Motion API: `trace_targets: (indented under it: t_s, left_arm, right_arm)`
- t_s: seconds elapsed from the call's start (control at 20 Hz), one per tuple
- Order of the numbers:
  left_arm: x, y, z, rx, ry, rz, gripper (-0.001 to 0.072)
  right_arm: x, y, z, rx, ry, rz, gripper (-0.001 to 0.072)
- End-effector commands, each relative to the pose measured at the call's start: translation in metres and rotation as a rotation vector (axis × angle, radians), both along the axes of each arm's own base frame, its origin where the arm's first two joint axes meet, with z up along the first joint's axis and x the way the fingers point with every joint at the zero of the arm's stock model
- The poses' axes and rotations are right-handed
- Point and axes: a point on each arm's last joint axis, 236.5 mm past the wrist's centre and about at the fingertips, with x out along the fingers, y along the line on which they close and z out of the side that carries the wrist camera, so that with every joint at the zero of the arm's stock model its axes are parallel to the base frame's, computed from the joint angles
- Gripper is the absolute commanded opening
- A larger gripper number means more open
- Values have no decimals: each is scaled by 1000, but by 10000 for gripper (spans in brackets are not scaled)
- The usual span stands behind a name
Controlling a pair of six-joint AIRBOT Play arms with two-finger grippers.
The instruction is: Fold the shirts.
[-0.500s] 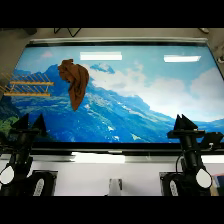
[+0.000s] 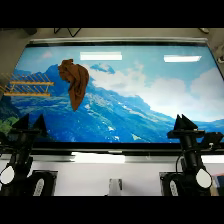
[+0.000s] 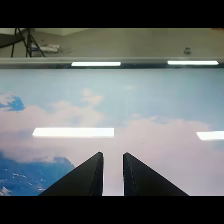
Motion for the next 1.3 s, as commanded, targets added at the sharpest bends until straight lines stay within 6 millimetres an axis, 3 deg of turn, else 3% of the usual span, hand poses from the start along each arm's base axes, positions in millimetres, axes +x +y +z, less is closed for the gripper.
trace_targets:
  t_s: [0.0,0.1,0.25,0.35,0.5,0.6,0.7,0.8,0.9,1.0,1.1,1.2,1.25]
  left_arm:
    - [0,0,0,0,1,-1,622]
    - [0,0,0,0,1,0,622]
    - [0,5,-1,1,2,22,618]
    - [0,14,-2,-28,3,60,619]
    - [0,12,4,-290,-11,53,618]
    - [0,0,24,-331,-41,-5,620]
    - [-4,-25,57,-133,-94,-113,620]
    - [-10,-45,98,81,-171,-188,620]
    - [-4,-37,141,116,-218,-150,620]
    - [16,-37,178,203,-225,-137,620]
    - [51,-51,204,302,-191,-198,620]
    - [101,-64,211,254,-108,-265,620]
    - [125,-72,201,248,-32,-313,620]
  right_arm:
    - [0,0,0,-1,0,0,133]
    - [0,-4,0,-2,-1,-16,131]
    - [-1,-27,1,-17,-1,-112,124]
    - [-1,-18,5,26,-11,-77,125]
    - [-1,13,20,-49,-39,54,124]
    - [-8,56,39,-331,-91,231,125]
    - [-15,80,59,-531,-133,332,125]
    - [-8,73,87,-576,-145,294,125]
    - [10,60,123,-578,-157,231,125]
    - [36,66,147,-592,-140,261,125]
    - [65,93,150,-627,-77,412,125]
    - [93,115,129,-576,87,577,157]
    - [105,119,110,-515,211,632,230]
